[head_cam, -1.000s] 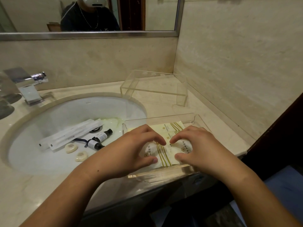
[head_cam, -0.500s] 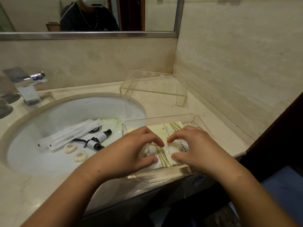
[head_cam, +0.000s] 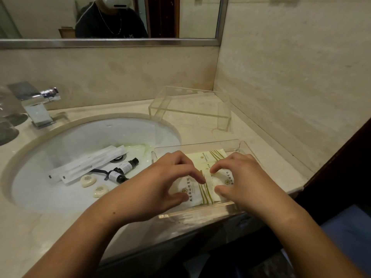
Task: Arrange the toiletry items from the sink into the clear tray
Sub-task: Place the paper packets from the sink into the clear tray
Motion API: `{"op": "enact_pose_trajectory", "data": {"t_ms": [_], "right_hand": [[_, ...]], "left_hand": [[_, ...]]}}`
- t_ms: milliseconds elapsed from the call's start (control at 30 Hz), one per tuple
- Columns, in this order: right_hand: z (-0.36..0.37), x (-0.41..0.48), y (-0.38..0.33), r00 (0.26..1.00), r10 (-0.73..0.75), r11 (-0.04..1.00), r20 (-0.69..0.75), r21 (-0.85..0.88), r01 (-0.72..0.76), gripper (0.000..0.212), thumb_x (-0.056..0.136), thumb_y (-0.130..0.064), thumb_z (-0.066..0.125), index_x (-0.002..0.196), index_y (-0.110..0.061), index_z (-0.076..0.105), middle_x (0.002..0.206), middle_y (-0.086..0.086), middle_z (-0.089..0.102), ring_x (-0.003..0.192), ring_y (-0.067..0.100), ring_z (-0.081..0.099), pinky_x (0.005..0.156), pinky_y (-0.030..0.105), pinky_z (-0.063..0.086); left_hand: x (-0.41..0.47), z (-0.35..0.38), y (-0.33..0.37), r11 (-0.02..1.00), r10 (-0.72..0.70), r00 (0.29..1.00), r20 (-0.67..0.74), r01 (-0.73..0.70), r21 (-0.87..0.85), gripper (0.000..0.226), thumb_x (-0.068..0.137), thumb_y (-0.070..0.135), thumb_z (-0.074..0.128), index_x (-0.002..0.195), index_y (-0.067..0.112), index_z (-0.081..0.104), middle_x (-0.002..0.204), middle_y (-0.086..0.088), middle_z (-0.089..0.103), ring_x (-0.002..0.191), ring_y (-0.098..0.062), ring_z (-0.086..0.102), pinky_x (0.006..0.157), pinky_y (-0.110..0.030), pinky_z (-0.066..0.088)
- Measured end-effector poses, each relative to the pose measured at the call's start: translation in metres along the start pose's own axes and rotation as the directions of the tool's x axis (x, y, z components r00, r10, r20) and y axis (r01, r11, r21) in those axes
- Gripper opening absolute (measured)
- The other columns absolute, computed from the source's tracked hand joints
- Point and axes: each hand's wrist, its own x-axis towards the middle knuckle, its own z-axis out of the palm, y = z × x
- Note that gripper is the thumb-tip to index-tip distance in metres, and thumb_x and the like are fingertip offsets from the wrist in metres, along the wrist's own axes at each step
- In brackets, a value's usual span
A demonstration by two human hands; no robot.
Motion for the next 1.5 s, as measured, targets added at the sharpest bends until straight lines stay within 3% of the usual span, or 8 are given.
{"op": "enact_pose_trajectory", "data": {"t_ms": [233,533,667,800,1000,1200,1333,1500], "right_hand": [[0.003,0.002,0.002,0.999,0.028,0.999,-0.042,-0.020,-0.029,0.041,0.079,-0.033,0.078,0.117,-0.040,0.064,0.124,-0.013,0.051,0.130,0.011,0.034,0.103,0.024,0.035],[0.001,0.002,0.003,0.999,-0.047,0.997,0.023,0.057,0.046,0.039,0.079,-0.034,0.077,0.114,-0.044,0.063,0.119,-0.017,0.053,0.118,0.004,0.041,0.089,0.017,0.031],[-0.002,0.003,0.012,0.998,-0.063,0.995,0.003,0.073,0.063,0.042,0.082,-0.036,0.074,0.121,-0.043,0.062,0.125,-0.019,0.052,0.123,0.003,0.039,0.095,0.017,0.030],[-0.006,0.005,0.015,0.997,-0.062,0.997,0.038,0.048,0.060,0.038,0.086,-0.037,0.069,0.124,-0.040,0.063,0.129,-0.017,0.056,0.126,0.006,0.045,0.107,0.025,0.037],[-0.002,0.005,0.010,0.998,-0.064,0.997,0.028,0.045,0.062,0.035,0.086,-0.041,0.070,0.121,-0.040,0.066,0.123,-0.017,0.057,0.121,0.005,0.049,0.105,0.026,0.041],[0.000,0.005,0.010,0.999,-0.049,0.998,0.011,0.042,0.048,0.035,0.087,-0.043,0.069,0.121,-0.041,0.064,0.124,-0.018,0.056,0.123,0.006,0.045,0.103,0.025,0.039],[0.001,0.005,0.010,1.000,-0.028,0.999,0.006,0.038,0.028,0.036,0.087,-0.045,0.067,0.123,-0.041,0.063,0.129,-0.016,0.055,0.128,0.009,0.042,0.108,0.033,0.039],[0.001,0.004,0.007,0.999,-0.023,0.999,0.024,0.032,0.022,0.035,0.088,-0.046,0.066,0.122,-0.042,0.062,0.127,-0.017,0.055,0.126,0.009,0.043,0.107,0.033,0.039]], "left_hand": [[-0.006,-0.002,0.004,1.000,0.015,1.000,-0.002,-0.015,-0.022,0.042,0.089,0.025,0.075,0.118,0.051,0.061,0.120,0.027,0.045,0.127,-0.002,0.046,0.100,-0.019,0.044],[0.005,0.004,-0.005,0.997,-0.078,0.995,0.058,0.077,0.014,0.034,0.092,0.045,0.067,0.124,0.050,0.056,0.125,0.028,0.045,0.124,0.005,0.044,0.103,-0.017,0.040],[0.005,0.006,-0.008,0.993,-0.100,0.992,0.074,0.095,0.065,0.033,0.093,0.052,0.060,0.126,0.048,0.054,0.129,0.029,0.046,0.124,0.007,0.044,0.105,-0.021,0.041],[0.003,0.007,-0.008,0.991,-0.113,0.990,0.080,0.106,0.077,0.032,0.094,0.053,0.059,0.126,0.048,0.054,0.128,0.028,0.049,0.122,0.008,0.044,0.105,-0.020,0.040],[0.003,0.009,-0.008,0.989,-0.125,0.990,0.065,0.119,0.087,0.032,0.094,0.051,0.060,0.125,0.049,0.052,0.125,0.025,0.051,0.120,0.006,0.045,0.103,-0.022,0.040],[0.005,0.010,-0.007,0.987,-0.143,0.988,0.062,0.138,0.081,0.037,0.096,0.051,0.058,0.131,0.049,0.048,0.130,0.026,0.049,0.121,0.009,0.042,0.102,-0.015,0.037],[0.005,0.010,-0.006,0.986,-0.150,0.986,0.069,0.144,0.082,0.041,0.095,0.057,0.055,0.134,0.048,0.046,0.135,0.026,0.048,0.125,0.007,0.039,0.105,-0.019,0.036],[0.008,0.013,-0.005,0.986,-0.134,0.989,0.063,0.127,0.105,0.039,0.095,0.053,0.057,0.133,0.047,0.048,0.132,0.024,0.050,0.122,0.004,0.040,0.106,-0.021,0.036]]}}
